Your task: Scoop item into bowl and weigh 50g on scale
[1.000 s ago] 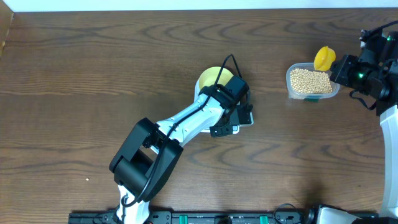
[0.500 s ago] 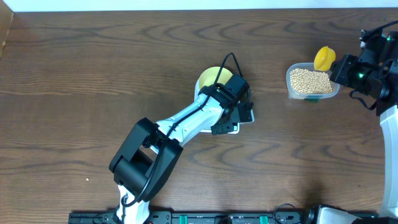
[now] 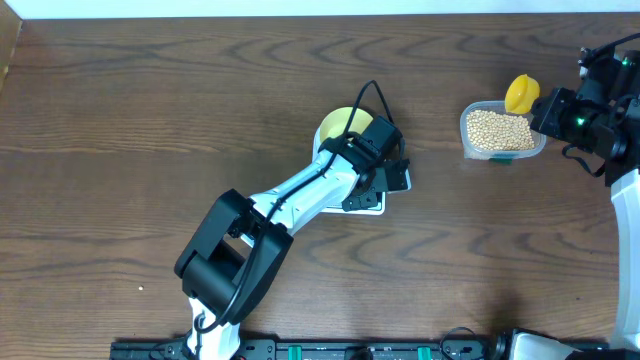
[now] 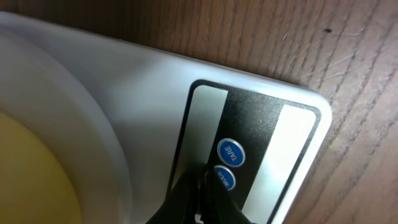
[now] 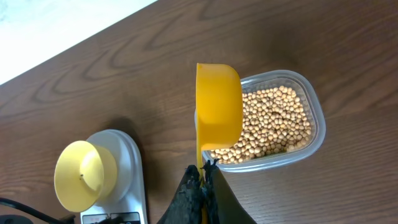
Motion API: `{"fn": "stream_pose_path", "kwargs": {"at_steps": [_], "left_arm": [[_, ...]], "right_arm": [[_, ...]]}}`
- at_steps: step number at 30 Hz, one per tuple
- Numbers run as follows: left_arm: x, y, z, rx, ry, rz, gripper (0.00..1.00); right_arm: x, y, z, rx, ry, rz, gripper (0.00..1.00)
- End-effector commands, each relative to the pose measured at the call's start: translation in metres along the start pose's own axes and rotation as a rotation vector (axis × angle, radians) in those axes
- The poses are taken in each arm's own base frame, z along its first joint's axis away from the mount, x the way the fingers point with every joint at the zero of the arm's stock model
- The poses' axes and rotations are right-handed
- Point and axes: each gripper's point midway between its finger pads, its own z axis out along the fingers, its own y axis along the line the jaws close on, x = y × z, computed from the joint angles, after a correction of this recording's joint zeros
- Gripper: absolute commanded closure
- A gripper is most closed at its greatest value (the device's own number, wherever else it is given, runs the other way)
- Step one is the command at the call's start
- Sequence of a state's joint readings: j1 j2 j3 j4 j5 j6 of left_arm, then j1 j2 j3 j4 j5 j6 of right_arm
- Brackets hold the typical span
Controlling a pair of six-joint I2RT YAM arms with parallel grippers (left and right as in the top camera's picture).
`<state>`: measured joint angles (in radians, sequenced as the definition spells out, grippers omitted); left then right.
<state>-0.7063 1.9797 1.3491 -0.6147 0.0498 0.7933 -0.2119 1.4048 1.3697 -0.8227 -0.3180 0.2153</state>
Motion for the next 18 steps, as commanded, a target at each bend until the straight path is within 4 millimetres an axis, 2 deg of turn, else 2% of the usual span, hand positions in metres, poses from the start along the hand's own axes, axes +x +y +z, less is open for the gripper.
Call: {"fn": "stream_pose_path", "kwargs": {"at_steps": [1, 2, 5, 9, 14, 18], "left_arm": [[-0.013, 0.001, -0.027, 0.007, -0.095, -0.024, 0.92], [-0.018, 0.003, -0.042, -0.005, -0.128, -0.069, 0.93], [-0.020, 0.007, -0.062, -0.031, -0.160, -0.154, 0.92], [-0.017, 0.011, -0.088, -0.045, -0.192, -0.355, 0.92], [0.003, 0.024, -0.122, -0.086, -0.215, -0.608, 0.92], [0.027, 0.052, -0.153, -0.184, -0.259, -0.695, 0.92]], "right_arm": [[-0.008, 0.002, -0.009, 0.001, -0.032, -0.023, 0.99], [-0.008, 0.002, -0.009, 0.001, -0.032, -0.023, 0.99], [-0.008, 0.002, -0.009, 0.001, -0.033, -0.023, 0.99], [-0.008, 0.002, -0.009, 0.002, -0.030, -0.030, 0.99], [-0.007, 0.002, -0.009, 0.002, -0.028, -0.029, 0.99], [-0.009, 0.003, -0.009, 0.000, -0.036, -0.031, 0.99]]}}
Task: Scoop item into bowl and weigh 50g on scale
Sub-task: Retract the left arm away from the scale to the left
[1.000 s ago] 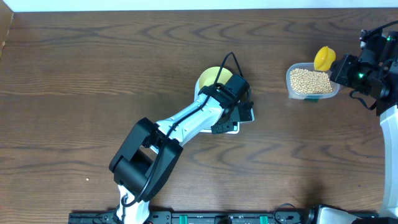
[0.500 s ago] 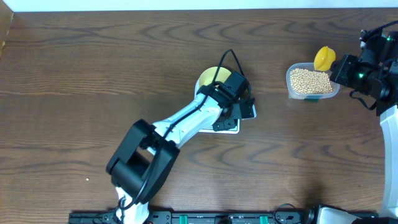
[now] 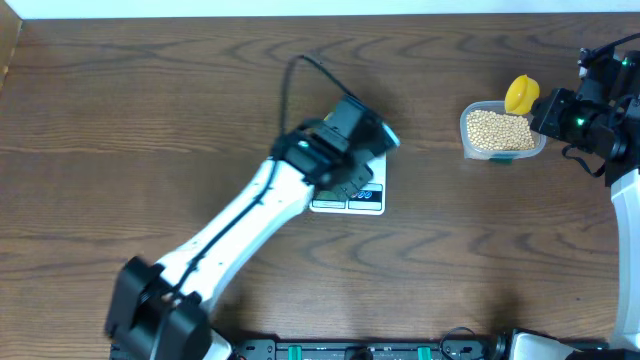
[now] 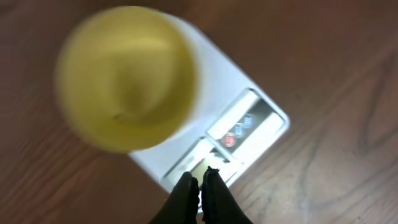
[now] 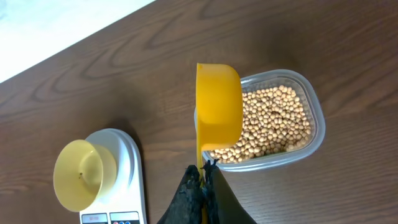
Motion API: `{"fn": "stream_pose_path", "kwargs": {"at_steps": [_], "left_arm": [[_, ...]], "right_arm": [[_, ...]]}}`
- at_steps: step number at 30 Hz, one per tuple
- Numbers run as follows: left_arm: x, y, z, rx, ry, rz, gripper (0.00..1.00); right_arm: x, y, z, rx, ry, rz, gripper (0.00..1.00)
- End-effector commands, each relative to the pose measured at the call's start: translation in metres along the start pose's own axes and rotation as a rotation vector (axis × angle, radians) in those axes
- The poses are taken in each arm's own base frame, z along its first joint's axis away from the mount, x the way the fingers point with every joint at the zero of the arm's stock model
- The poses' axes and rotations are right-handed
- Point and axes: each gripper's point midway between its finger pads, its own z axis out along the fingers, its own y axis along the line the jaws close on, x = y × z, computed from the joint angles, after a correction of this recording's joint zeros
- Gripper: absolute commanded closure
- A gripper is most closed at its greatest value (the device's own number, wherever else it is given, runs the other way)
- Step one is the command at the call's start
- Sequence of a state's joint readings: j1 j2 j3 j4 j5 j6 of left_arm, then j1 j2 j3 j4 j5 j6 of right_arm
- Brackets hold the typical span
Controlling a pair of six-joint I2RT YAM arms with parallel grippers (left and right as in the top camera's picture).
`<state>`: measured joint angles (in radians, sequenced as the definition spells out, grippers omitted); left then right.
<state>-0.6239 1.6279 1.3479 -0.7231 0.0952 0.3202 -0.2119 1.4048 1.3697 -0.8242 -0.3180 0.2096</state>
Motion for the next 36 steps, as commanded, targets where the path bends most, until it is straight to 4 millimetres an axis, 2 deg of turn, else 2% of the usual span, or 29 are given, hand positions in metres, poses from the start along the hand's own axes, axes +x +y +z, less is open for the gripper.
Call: {"fn": "stream_pose_path", "kwargs": {"at_steps": [1, 8, 14, 20, 23, 28, 31, 36], "left_arm": [[0.000, 0.044, -0.033, -0.118, -0.072, -0.169, 0.92], [0.012, 0.146, -0.090, -0.320, -0.237, -0.386, 0.92], [0.036, 0.251, -0.134, -0.567, -0.388, -0.548, 0.92], [0.068, 0.329, -0.173, -0.765, -0.504, -0.641, 0.92], [0.092, 0.355, -0.183, -0.831, -0.511, -0.683, 0.92], [0.129, 0.376, -0.183, -0.874, -0.465, -0.748, 0.91], [0.143, 0.380, -0.176, -0.865, -0.435, -0.774, 0.91], [0.150, 0.371, -0.159, -0.808, -0.390, -0.825, 0.91]], "right_arm": [[-0.011, 0.003, -0.009, -0.002, -0.043, -0.027, 0.99], [-0.020, 0.005, -0.009, -0.008, -0.081, -0.040, 0.99], [-0.028, 0.000, -0.010, 0.022, -0.113, -0.047, 0.99], [-0.040, -0.006, -0.011, 0.063, -0.164, -0.055, 0.99], [-0.050, -0.013, -0.014, 0.110, -0.207, -0.059, 0.99], [-0.066, -0.020, -0.019, 0.164, -0.278, -0.065, 0.99], [-0.072, -0.021, -0.020, 0.173, -0.303, -0.069, 0.99], [-0.070, -0.025, -0.011, 0.182, -0.283, -0.063, 0.99]]}}
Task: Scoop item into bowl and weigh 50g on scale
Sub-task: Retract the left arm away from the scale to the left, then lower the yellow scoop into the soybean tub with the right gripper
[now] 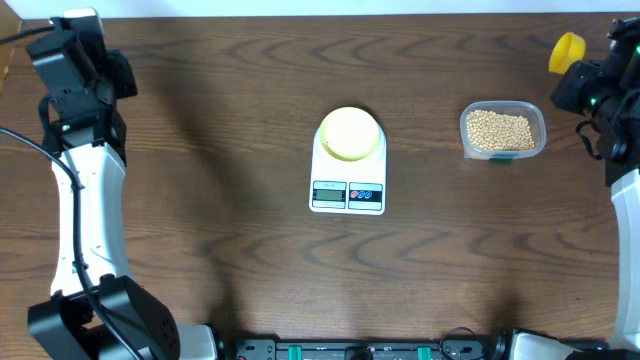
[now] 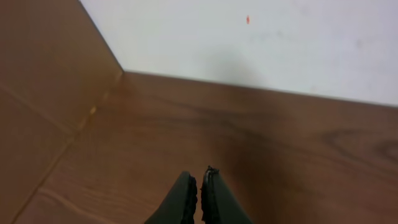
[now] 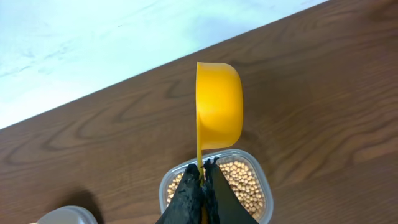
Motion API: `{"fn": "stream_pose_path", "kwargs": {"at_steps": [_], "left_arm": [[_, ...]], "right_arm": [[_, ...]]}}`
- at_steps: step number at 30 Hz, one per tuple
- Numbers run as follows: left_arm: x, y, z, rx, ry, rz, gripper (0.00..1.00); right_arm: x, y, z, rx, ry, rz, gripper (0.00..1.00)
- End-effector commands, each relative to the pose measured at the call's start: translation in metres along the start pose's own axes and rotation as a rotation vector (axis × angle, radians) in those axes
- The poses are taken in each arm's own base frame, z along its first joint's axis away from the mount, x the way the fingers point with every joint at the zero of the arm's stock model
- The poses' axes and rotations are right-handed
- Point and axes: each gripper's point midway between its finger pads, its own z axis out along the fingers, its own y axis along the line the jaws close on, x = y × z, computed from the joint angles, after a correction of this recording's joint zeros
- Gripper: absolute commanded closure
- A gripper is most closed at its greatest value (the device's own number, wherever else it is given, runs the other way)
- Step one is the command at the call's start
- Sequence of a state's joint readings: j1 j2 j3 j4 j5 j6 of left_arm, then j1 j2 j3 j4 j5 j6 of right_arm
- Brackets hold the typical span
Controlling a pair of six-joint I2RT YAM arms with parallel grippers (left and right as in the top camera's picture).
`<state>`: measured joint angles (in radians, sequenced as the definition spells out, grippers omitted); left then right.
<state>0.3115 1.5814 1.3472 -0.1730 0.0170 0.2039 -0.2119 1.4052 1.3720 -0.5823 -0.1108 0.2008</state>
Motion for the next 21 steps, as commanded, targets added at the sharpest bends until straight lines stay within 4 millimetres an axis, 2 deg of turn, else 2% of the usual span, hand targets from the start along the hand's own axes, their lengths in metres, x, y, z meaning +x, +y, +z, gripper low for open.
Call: {"fn": "stream_pose_path", "kwargs": {"at_steps": [1, 8, 16, 21], "left_arm": [[0.014, -0.008, 0.004, 0.023, 0.053, -0.040, 0.91], [0.044, -0.051, -0.005, 0.234, 0.176, -0.044, 0.92], [0.069, -0.088, -0.018, 0.338, 0.289, -0.018, 0.92], [0.080, -0.111, -0.027, 0.383, 0.338, 0.013, 0.92]], "right_arm": [[-0.001, -0.006, 0.005, 0.030, 0.006, -0.005, 0.99], [0.030, -0.013, 0.034, 0.041, 0.153, 0.020, 0.99], [0.027, -0.008, 0.020, 0.064, 0.447, -0.038, 0.99], [0.053, -0.007, 0.039, 0.041, 0.636, -0.021, 0.99]]}}
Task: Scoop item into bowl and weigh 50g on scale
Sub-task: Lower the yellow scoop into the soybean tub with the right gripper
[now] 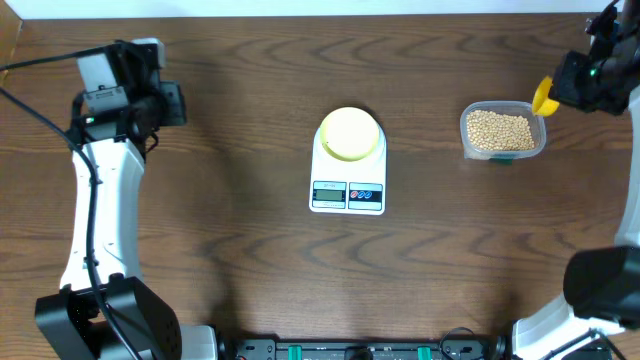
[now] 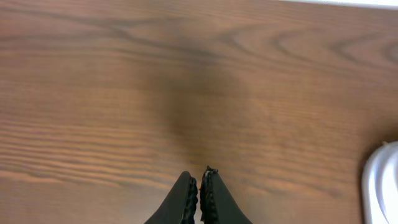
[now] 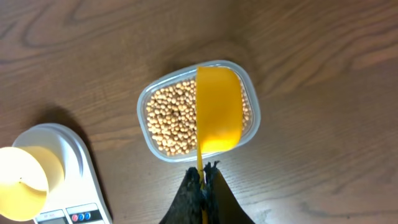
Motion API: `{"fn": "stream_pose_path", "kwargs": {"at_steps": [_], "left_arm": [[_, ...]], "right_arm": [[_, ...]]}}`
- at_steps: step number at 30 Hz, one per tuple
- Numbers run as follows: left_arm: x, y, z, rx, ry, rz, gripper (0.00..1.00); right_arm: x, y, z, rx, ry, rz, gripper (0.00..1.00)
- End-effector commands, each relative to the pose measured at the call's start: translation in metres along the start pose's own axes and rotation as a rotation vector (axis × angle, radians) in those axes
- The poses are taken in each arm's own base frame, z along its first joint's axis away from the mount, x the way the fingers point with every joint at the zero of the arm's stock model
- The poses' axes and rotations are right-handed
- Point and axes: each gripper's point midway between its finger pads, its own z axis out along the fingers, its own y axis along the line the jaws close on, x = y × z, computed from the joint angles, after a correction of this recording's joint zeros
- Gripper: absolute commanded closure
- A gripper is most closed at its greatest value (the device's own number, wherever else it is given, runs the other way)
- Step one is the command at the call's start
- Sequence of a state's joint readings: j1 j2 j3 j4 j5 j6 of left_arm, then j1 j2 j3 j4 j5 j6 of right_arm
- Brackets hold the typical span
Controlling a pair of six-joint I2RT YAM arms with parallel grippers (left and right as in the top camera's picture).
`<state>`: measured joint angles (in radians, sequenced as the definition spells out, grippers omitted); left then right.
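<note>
A white scale [image 1: 348,185] with a yellow bowl [image 1: 349,133] on it stands mid-table; both show in the right wrist view as the scale [image 3: 81,186] and the bowl [image 3: 22,193]. A clear tub of soybeans [image 1: 502,130] sits to the right. My right gripper [image 3: 203,177] is shut on the handle of a yellow scoop [image 3: 219,109], which hangs on its side above the tub [image 3: 186,112]. In the overhead view the scoop [image 1: 544,97] is at the tub's far right corner. My left gripper [image 2: 199,180] is shut and empty above bare wood at far left.
The left arm [image 1: 110,170] stretches along the left side of the table. A white edge of the scale [image 2: 379,186] shows at the right of the left wrist view. The pale wall runs along the table's far edge.
My right gripper, still holding the scoop, has come from beyond the tub's far right to above the tub. My left gripper has shifted from the far left corner a little toward the scale.
My left gripper was shut with its tips at the scale's buttons, then higher above the scale with its display lit, then away at the far left corner. My right gripper held the scoop over the tub, then back by the table's far edge, and now over the tub again.
</note>
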<state>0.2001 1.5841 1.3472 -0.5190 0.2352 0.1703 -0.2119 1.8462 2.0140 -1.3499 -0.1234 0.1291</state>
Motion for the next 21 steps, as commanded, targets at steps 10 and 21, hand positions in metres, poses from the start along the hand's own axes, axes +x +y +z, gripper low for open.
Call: {"fn": "stream_pose_path", "kwargs": {"at_steps": [10, 21], "left_arm": [[0.009, -0.043, 0.007, 0.083, 0.043, 0.050, 0.92], [0.017, -0.059, 0.018, 0.110, 0.081, 0.073, 0.92]], "right_arm": [[0.025, 0.014, 0.091, -0.087, 0.273, -0.073, 0.99], [0.033, 0.036, 0.123, -0.091, 0.301, -0.203, 0.99]]}}
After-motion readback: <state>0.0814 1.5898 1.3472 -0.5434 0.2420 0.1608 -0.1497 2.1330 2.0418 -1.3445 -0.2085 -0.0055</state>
